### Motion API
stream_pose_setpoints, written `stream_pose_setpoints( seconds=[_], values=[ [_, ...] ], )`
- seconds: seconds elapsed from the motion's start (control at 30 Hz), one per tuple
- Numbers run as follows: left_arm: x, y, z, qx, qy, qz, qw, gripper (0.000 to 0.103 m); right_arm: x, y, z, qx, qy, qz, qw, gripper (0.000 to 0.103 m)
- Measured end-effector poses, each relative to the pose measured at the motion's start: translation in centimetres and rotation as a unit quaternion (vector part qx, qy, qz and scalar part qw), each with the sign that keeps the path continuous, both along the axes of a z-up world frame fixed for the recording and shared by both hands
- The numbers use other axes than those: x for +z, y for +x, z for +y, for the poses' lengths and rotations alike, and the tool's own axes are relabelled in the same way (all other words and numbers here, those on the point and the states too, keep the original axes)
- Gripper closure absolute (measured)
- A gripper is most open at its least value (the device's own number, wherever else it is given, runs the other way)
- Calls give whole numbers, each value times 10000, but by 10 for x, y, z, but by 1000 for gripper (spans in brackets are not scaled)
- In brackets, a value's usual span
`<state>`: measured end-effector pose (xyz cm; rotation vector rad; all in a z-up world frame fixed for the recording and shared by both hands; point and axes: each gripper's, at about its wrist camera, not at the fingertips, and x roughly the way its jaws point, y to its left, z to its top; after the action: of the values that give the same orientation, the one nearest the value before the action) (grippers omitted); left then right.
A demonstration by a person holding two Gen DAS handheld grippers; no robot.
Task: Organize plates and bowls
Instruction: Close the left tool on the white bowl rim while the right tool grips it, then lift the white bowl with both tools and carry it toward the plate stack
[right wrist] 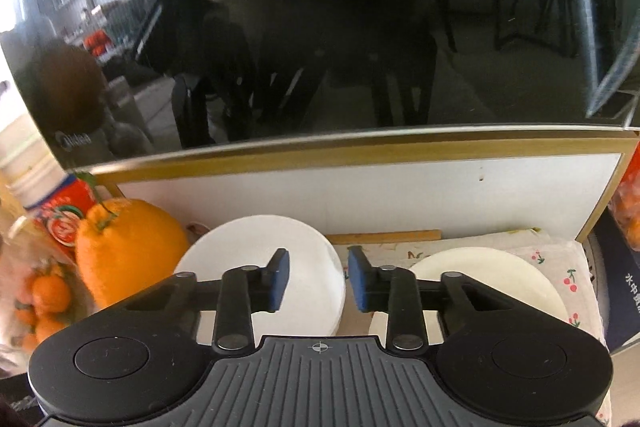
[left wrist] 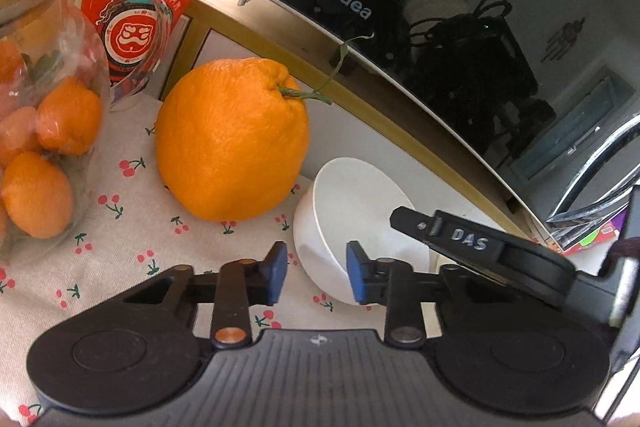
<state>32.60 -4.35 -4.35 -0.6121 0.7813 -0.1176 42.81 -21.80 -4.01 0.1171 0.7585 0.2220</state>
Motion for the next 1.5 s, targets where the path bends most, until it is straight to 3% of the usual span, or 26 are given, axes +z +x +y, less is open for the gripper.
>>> stream_pose_setpoints(
  seconds=[0.17, 0.3, 0.77, 1.5],
  values=[
    [3, -2, 0, -74, -61, 3, 10000, 87, -3, 2, 5, -20, -255, 23, 9997, 85],
    [0, -3, -4, -128, -21, -1, 9999, 89, -3, 1, 0, -76, -147, 61, 9998, 90],
    [13, -17, 2, -131, 105, 36, 9999, 90, 6, -17, -3, -51, -44, 86, 9999, 91],
    [61, -48, 5, -722, 96, -144, 9972, 90, 50, -82, -24, -439, 361, 52, 9984, 91]
  ],
)
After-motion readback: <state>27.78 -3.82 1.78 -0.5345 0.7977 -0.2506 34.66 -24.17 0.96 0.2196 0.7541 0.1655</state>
